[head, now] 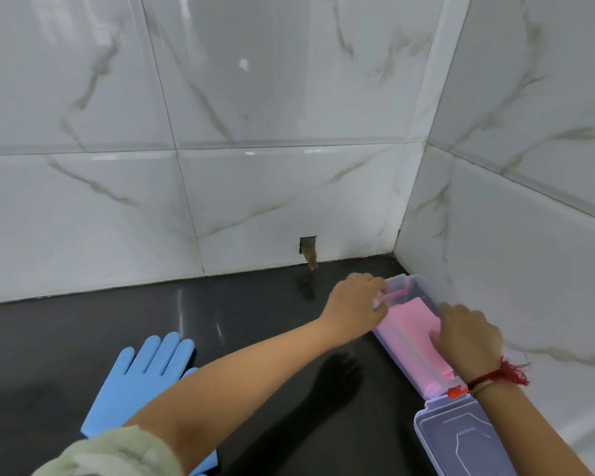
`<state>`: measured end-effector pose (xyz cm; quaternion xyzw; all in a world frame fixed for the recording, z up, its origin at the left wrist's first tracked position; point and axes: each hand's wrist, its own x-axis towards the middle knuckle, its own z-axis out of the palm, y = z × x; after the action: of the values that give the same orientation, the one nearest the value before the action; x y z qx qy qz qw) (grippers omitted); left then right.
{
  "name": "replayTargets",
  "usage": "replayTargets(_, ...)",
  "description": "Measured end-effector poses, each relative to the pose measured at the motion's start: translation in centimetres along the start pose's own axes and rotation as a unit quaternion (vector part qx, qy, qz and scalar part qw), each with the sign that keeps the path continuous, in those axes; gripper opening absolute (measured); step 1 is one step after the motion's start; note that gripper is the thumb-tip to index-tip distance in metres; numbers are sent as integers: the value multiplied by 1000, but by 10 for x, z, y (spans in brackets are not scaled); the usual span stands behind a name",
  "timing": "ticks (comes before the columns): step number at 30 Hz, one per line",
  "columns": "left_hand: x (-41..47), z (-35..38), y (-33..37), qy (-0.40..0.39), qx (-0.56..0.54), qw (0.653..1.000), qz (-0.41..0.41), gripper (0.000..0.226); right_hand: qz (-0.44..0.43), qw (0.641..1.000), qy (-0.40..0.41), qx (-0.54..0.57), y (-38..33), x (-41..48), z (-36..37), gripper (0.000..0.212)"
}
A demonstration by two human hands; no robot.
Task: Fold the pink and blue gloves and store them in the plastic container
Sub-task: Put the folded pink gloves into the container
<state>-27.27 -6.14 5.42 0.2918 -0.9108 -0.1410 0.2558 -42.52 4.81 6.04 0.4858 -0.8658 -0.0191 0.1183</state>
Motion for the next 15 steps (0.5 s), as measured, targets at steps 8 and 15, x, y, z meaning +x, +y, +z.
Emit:
replayTargets(8, -177, -69, -85, -12, 154, 959, -238, 68, -206, 937, 40, 277, -99, -31, -34, 41)
replayTargets(15, -281, -94, -117, -151, 177, 865, -444, 98, -336, 842, -220, 361, -195, -92, -5, 41)
